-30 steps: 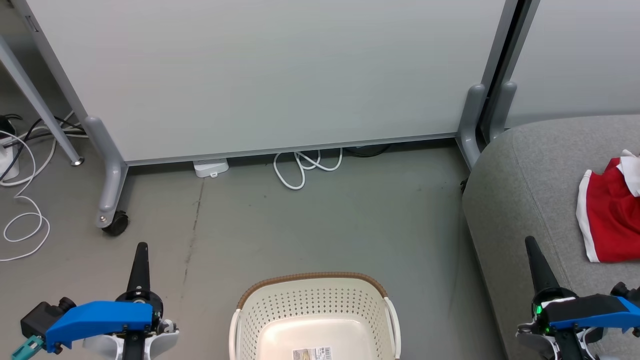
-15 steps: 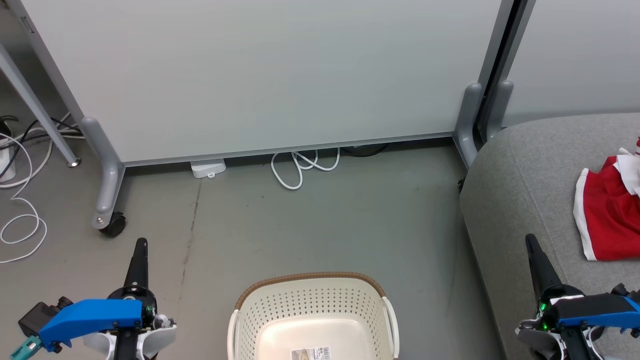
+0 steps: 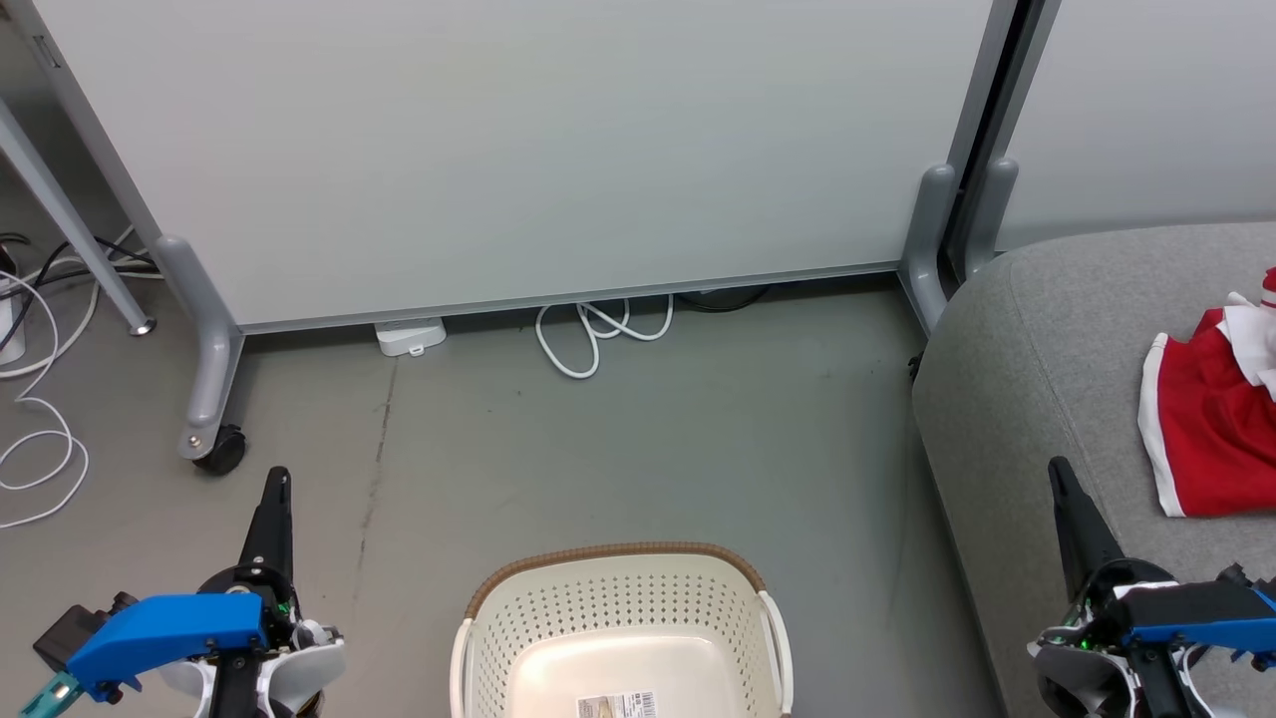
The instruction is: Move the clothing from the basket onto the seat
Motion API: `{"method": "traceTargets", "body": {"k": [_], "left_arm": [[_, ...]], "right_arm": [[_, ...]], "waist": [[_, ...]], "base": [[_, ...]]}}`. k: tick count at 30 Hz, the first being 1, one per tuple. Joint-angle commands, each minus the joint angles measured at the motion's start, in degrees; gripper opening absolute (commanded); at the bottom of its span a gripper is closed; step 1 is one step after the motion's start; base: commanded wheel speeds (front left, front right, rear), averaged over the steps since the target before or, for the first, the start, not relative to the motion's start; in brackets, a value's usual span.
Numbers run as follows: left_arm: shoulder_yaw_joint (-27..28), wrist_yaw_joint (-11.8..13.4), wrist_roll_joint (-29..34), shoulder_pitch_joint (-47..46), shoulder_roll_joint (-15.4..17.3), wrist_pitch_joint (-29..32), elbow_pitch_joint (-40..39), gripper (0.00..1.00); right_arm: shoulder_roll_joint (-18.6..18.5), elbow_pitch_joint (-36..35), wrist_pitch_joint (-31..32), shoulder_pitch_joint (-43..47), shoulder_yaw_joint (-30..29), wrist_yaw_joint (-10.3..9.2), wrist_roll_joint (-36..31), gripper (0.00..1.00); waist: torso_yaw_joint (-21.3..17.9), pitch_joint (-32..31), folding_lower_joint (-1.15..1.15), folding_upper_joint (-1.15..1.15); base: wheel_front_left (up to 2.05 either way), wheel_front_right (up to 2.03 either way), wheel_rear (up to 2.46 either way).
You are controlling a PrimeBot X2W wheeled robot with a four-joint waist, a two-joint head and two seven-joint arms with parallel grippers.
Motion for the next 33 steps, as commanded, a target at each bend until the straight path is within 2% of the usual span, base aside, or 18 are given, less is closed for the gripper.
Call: {"method": "traceTargets", "body": {"k": [1,16,33], "left_arm": [[0.32,0.2,-1.35,-0.92,0.07,0.42,-0.53,0.0],[0.83,0.3,-7.26,-0.93,0.06,1.93,-1.21,0.0],[0.81,0.3,-7.0,-0.93,0.06,1.9,-1.18,0.0]], "right_arm": [[0.14,-0.38,0.43,-0.61,-0.24,0.02,1.54,0.0],[0.22,-0.54,1.91,-0.86,-0.53,0.02,7.78,0.0],[0.21,-0.51,1.79,-0.85,-0.51,0.02,7.57,0.0]], "waist": [[-0.06,0.0,-0.01,0.0],[-0.48,0.04,-0.01,0.0],[-0.48,0.04,-0.01,0.0]], "base": [[0.0,0.0,0.0],[0.0,0.0,0.0],[0.0,0.0,0.0]]}}
